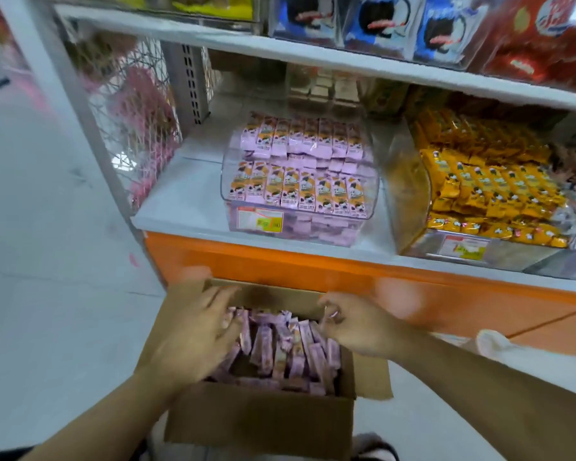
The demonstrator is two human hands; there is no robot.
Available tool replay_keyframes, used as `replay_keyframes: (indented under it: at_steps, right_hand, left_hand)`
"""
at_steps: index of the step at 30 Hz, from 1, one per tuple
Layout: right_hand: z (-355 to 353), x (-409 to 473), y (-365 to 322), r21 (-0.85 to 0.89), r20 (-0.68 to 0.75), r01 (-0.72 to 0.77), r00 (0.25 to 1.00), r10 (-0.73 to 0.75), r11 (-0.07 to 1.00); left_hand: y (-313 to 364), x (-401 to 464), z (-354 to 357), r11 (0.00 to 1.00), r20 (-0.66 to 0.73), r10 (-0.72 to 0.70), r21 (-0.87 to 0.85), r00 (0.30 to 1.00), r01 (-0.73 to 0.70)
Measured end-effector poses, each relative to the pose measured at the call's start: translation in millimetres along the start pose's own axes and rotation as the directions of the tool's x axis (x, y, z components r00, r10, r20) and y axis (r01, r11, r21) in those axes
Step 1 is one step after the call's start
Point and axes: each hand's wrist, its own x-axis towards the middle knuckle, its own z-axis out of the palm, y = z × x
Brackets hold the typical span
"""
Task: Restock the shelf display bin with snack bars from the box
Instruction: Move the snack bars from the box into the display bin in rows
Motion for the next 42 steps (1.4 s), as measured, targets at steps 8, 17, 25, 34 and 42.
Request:
replay_keyframes:
  at_steps: [8,17,25,34,42]
  right_hand:
    - [90.3,90.7,0.4,0.0,0.117,0.015,0.993,-0.015,1.0]
    - [210.2,155.4,22.5,-0.039,-0.071,-0.177,0.982,0.174,0.983]
    - [206.7,154.3,18.3,0.052,-0.156,-0.027,0.987,0.035,0.998]
    - [210.6,172.1,12.9,-0.026,-0.039,-0.18,0.983,0.179,0.983]
    - [197.0,173.3,19.2,0.107,-0.053,-0.121,0.99,0.128,0.987]
  left_hand:
    - [-95.3,-1.7,71.1,0.956,0.089,-0.263,-0.108,0.961,0.271]
    - [-89.6,-5.8,92.7,0.835,0.082,-0.364,-0.412,0.928,0.364]
    - [-93.4,-5.0,98.9,0.811,0.099,-0.401,-0.424,0.911,0.403]
    - [-92.3,-5.9,99.8,0.821,0.083,-0.401,-0.409,0.912,0.398]
    - [-93.3,-6.0,98.6,0.808,0.091,-0.398,-0.437,0.913,0.396]
